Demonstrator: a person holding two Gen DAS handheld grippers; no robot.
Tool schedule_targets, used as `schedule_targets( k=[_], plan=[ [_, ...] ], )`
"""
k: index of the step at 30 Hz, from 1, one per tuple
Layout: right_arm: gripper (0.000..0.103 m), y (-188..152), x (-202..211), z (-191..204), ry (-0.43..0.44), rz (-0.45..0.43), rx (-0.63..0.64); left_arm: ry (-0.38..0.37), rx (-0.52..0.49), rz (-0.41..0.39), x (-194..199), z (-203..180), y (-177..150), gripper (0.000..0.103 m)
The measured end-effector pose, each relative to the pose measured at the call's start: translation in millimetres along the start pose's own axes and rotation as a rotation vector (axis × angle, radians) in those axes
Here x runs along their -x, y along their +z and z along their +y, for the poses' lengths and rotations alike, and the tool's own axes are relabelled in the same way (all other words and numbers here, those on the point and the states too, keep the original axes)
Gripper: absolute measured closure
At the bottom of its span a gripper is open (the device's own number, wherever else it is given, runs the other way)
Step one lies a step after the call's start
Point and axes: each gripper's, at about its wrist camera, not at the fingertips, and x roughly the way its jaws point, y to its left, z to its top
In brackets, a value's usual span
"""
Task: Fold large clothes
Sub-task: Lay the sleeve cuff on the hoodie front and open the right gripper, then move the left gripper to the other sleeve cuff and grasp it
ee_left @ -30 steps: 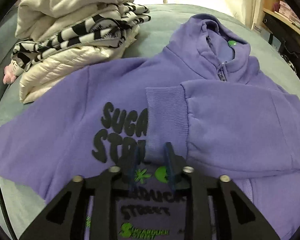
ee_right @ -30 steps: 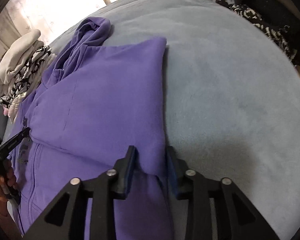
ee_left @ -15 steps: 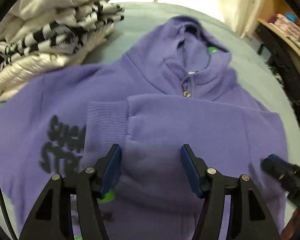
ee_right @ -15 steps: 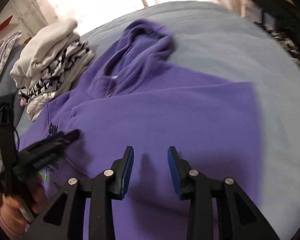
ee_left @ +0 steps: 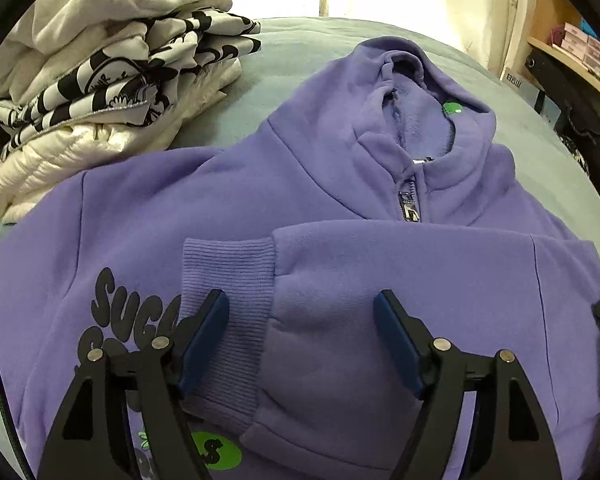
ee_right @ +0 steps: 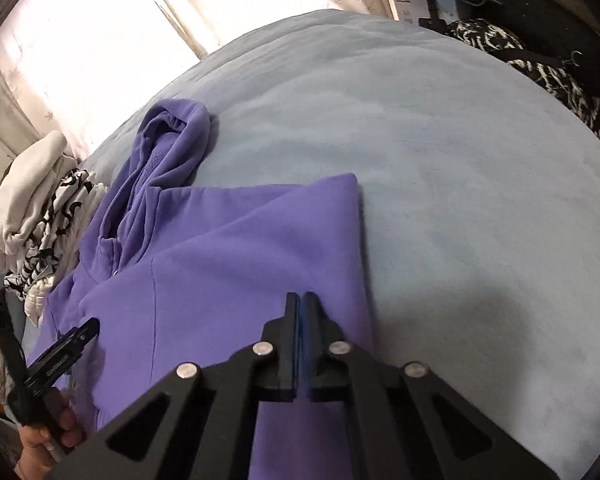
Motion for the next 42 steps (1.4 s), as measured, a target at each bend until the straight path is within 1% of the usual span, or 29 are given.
schedule_targets(
  k=[1,3,5,7,11,15,22,25,28,31,36,41,42],
  plan=[
    [0.096,-3.5,4.5,1.1,0.006,0.004,-0.003,0.002,-0.003,0.004,1.9,-0.8,-0.2,0.029],
    [0.085,-9.9,13.0,6.3,0.018,0.019,0.001,0.003,-0.006,0.021,6.9,-1.8,-1.2,0.029],
    [0.08,-18.6,25.9,15.4,0.018,0.018,0.026,-0.01,-0.004,0.034,17.3,-0.6,-5.2,0.029],
    [0.078,-27.9,38.8,25.6,0.026,0.012,0.048,-0.023,0.0,0.035,29.9,1.2,-11.2,0.029],
    [0.075,-50.1,59.1,39.6,0.058,0.032,0.04,-0.052,0.003,0.029,57.3,6.0,-24.0,0.029],
    [0.074,-75.1,71.2,56.6,0.057,0.05,0.061,-0.055,-0.014,0.019,81.8,8.9,-34.7,0.029],
    [0.074,-114.5,98.9,81.8,0.08,0.071,0.092,-0.069,-0.038,-0.03,140.7,21.2,-64.0,0.029],
    [0.074,-129.2,113.0,91.8,0.078,0.063,0.115,-0.078,-0.032,-0.056,164.7,32.9,-77.0,0.029],
    [0.074,-142.3,127.7,99.9,0.099,0.053,0.125,-0.065,-0.043,-0.106,190.0,46.2,-93.8,0.029],
    [0.074,-154.1,140.0,108.2,0.103,0.044,0.147,-0.049,-0.059,-0.137,208.8,58.8,-109.0,0.028],
    [0.074,-171.8,155.1,125.5,0.109,0.032,0.188,-0.04,-0.069,-0.147,233.4,79.3,-134.3,0.027],
    [0.074,-188.7,165.1,146.1,0.124,0.027,0.236,-0.045,-0.044,-0.154,252.3,104.6,-154.1,0.025],
    [0.072,-191.5,166.7,150.1,0.126,0.025,0.244,-0.047,-0.038,-0.155,254.8,108.0,-156.7,0.024]
  ],
)
